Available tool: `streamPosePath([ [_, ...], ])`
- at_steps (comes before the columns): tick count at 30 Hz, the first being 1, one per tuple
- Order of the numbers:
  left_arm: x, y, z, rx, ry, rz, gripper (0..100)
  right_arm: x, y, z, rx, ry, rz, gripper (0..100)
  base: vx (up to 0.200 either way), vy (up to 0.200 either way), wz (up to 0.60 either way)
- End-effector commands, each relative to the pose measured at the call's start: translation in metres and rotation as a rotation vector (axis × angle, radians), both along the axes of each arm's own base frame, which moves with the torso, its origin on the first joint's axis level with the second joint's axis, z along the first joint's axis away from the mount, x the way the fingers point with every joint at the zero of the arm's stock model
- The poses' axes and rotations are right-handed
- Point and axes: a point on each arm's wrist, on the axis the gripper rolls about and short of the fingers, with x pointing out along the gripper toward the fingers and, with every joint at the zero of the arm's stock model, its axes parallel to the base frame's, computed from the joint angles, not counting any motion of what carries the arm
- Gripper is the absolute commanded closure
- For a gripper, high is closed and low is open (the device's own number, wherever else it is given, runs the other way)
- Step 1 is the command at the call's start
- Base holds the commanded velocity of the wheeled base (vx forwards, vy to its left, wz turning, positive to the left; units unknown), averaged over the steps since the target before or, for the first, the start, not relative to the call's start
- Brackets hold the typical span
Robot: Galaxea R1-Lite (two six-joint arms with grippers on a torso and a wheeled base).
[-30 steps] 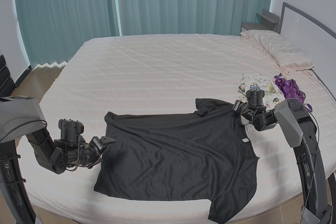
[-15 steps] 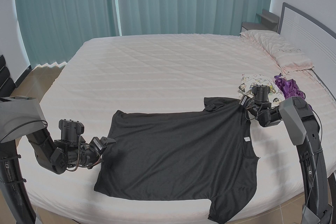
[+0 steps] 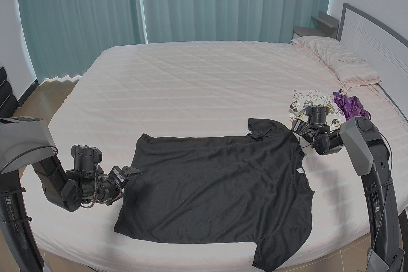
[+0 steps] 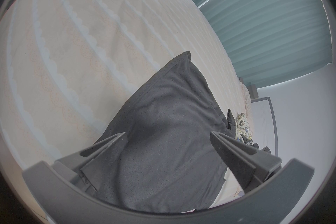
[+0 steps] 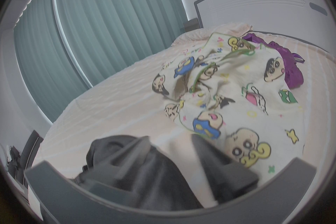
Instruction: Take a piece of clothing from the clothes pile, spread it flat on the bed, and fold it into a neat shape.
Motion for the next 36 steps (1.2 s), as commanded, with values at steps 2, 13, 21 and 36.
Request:
streamPosePath([
  [2,0.000,0.000,0.003,-0.001,-0.017,0.001,0,-0.018,0.004,0.025,0.007,0.025,0.012,0,0.000,0.000,0.00],
  [13,-0.007,-0.005,0.013,-0.043,-0.050,0.023,0,-0.121,0.009,0.072,0.137,0.134,-0.034,0,-0.073,0.000,0.00],
  [21,-0.037,-0.007,0.017,-0.056,-0.004,0.018,0,-0.202,-0.002,0.070,0.286,0.236,-0.054,0,-0.200,0.000,0.00],
  [36,-0.044,-0.006,0.003,-0.007,0.055,0.064,0,-0.260,0.017,0.033,0.507,0.335,-0.081,0,-0.120,0.120,0.00],
])
